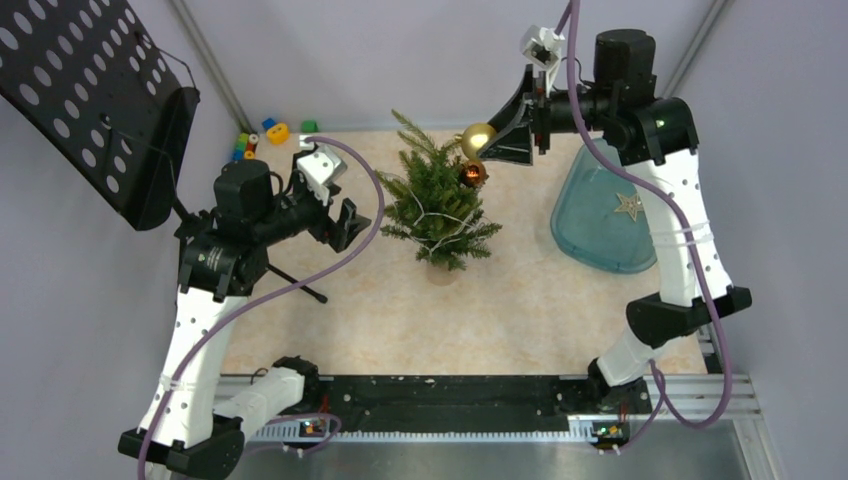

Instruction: Decorate the small christmas tree

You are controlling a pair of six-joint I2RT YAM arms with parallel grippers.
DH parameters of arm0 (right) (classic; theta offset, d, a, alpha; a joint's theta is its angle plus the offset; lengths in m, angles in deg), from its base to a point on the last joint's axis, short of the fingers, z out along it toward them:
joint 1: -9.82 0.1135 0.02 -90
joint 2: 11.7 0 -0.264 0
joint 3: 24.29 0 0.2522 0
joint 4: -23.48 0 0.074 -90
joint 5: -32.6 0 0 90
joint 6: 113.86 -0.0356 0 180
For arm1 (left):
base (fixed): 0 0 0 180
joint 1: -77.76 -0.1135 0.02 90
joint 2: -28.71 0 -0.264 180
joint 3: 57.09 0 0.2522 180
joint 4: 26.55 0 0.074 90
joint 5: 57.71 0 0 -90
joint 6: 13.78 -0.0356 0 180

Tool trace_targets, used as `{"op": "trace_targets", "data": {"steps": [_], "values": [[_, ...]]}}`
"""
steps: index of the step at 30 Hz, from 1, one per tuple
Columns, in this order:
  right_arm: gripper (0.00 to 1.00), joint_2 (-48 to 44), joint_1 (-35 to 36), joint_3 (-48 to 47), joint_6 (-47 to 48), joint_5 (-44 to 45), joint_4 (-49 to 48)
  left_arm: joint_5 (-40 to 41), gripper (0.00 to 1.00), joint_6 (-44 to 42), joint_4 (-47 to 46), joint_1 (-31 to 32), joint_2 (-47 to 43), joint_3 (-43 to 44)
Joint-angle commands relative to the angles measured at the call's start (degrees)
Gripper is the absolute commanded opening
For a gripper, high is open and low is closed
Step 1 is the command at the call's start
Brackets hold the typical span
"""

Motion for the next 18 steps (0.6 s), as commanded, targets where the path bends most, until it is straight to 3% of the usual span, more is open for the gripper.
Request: {"op": "trace_targets", "data": {"steps": [1, 6, 18], "values": [[0.0, 1.6, 0.5, -4.7, -1.2, 0.9, -1.3, -1.4, 0.88, -0.7, -2.4, -0.2, -0.9, -0.3], [0.0, 3.6, 0.4, -9.4, -4.1, -0.8, -3.1, -1.3, 0.88, -0.7, -2.4, -0.2, -0.9, -0.3], [0.0, -0.2, 0.5, -1.3, -1.3, 3.5, -1.6, -1.6, 0.88, -0.7, -2.4, -0.2, -1.1, -0.2]]}}
